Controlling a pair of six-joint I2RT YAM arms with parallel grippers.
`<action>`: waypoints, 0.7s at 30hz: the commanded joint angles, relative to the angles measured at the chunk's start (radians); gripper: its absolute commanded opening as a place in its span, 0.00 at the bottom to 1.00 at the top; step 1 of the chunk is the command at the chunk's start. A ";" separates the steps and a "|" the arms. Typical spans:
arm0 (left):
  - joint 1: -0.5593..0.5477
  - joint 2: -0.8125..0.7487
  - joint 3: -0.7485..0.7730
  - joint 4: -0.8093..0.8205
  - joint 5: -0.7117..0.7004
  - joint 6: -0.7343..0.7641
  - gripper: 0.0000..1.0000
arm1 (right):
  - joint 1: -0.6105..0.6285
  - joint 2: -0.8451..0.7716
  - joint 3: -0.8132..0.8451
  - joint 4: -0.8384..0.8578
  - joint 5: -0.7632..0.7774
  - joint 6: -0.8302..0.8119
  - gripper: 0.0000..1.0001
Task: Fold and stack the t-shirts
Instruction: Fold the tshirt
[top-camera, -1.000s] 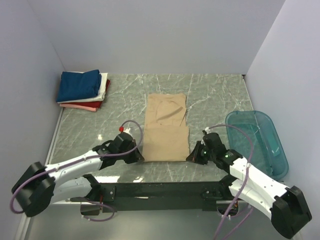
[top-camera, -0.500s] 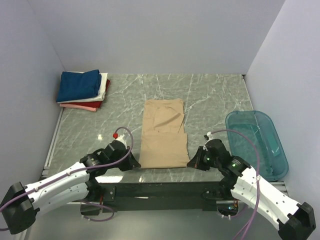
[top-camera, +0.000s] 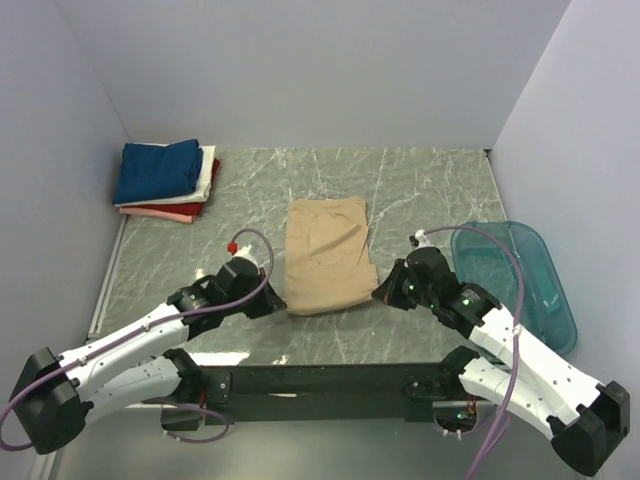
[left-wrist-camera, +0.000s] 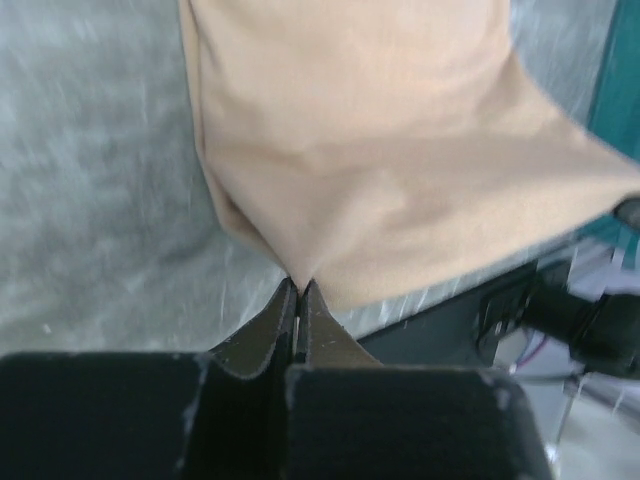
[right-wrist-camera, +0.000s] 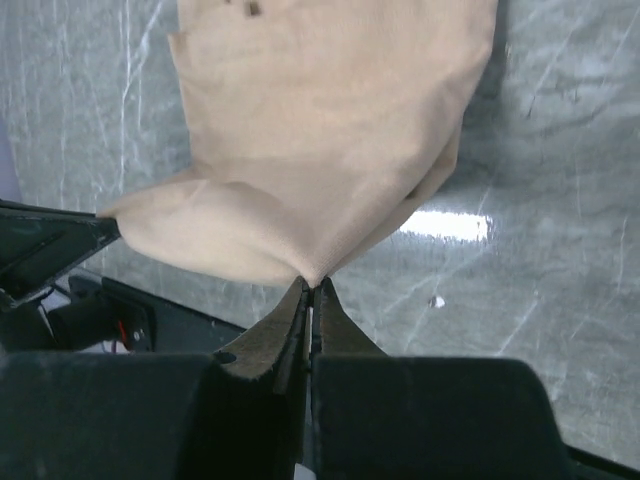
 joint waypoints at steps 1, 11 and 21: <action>0.063 0.041 0.089 0.025 0.011 0.069 0.01 | -0.010 0.046 0.087 0.041 0.077 -0.036 0.00; 0.237 0.237 0.341 0.038 0.094 0.186 0.01 | -0.125 0.213 0.265 0.101 0.062 -0.128 0.00; 0.333 0.473 0.629 -0.016 0.167 0.261 0.01 | -0.274 0.417 0.401 0.164 -0.063 -0.195 0.00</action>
